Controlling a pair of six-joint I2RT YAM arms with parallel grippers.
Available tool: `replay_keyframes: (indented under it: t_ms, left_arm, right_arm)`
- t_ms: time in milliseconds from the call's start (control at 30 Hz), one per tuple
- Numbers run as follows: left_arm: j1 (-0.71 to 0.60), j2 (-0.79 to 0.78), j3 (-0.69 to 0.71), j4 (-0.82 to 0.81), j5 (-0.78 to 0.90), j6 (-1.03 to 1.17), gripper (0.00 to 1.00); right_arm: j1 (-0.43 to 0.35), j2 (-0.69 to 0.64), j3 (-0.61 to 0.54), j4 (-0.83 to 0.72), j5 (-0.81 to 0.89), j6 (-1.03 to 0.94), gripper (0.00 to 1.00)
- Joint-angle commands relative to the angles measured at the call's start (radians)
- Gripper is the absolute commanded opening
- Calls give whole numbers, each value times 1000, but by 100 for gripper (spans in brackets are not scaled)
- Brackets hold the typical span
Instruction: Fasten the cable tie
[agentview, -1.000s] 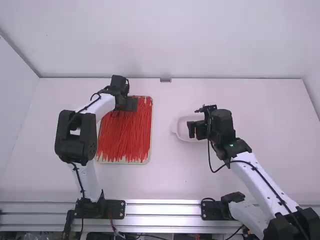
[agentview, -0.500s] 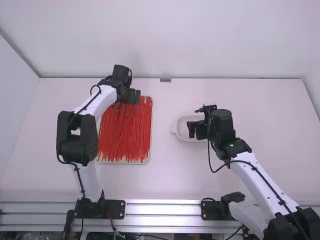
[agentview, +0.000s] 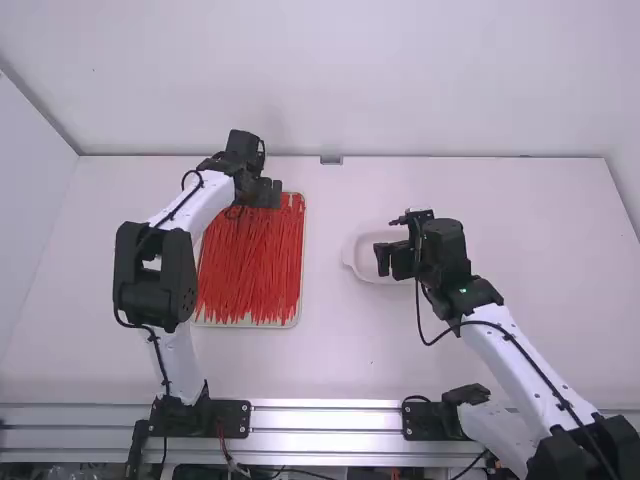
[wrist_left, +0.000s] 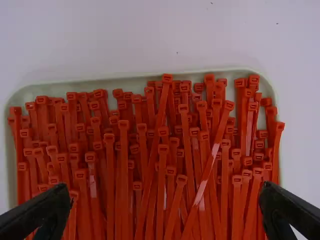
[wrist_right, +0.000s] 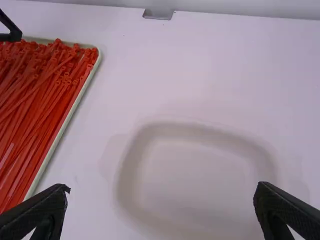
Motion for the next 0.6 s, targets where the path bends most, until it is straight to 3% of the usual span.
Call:
replay_keyframes:
  t_ms: [0, 567]
  left_arm:
    - [3, 7, -22, -6, 3, 0, 99]
    - [1, -7, -39, 26, -2, -19, 99]
  right_arm:
    - [-3, -9, 38, -2, -3, 2, 99]
    - [-3, -9, 38, -3, -3, 2, 100]
